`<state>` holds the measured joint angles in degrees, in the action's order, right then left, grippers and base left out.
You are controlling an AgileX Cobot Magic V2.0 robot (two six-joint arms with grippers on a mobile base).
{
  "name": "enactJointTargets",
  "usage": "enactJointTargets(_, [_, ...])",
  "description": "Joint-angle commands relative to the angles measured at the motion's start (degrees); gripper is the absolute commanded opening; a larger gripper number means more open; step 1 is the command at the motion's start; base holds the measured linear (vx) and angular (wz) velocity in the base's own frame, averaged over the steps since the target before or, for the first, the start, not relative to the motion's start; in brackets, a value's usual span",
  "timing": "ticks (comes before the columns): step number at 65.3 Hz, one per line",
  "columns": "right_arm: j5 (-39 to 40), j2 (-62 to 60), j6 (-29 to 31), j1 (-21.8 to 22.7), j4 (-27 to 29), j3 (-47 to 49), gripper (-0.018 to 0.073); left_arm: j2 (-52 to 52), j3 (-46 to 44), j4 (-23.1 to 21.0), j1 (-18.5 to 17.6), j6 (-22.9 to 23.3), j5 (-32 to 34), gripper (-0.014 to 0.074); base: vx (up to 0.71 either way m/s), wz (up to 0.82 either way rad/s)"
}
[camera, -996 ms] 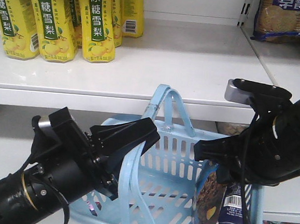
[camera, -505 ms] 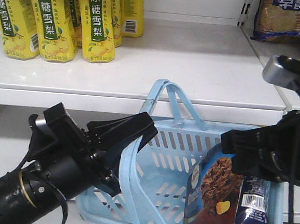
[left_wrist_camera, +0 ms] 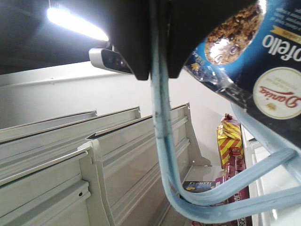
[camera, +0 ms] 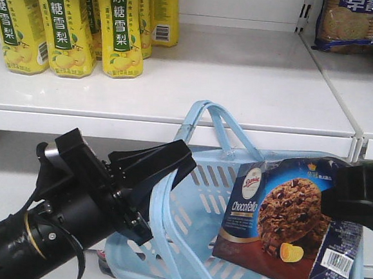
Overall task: Left arm holds basket, right arm returns cookies
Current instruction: 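Lift the cookie box out of the basket with the right gripper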
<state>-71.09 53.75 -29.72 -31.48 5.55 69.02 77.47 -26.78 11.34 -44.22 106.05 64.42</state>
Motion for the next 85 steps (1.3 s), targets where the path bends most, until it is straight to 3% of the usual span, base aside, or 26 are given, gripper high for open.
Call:
enactJointTargets(1, [2.15,-1.90,0.71,0.03,-0.90,1.94,-0.0011,-1.79,-2.00,-7.88,0.90,-2.36,5.19,0.0000,0.00,0.00])
enactJointTargets(42, [8.90,-3.81,0.41,0.03,-0.46,1.94,-0.0011,-1.79,-2.00,-7.88,0.90,-2.36,5.19,0.0000,0.00,0.00])
enactJointTargets(85, [19.29,-0.77,-5.55,0.03,1.04,1.89,-0.0011,-1.79,-2.00,-7.88,0.90,-2.36,5.19,0.0000,0.00,0.00])
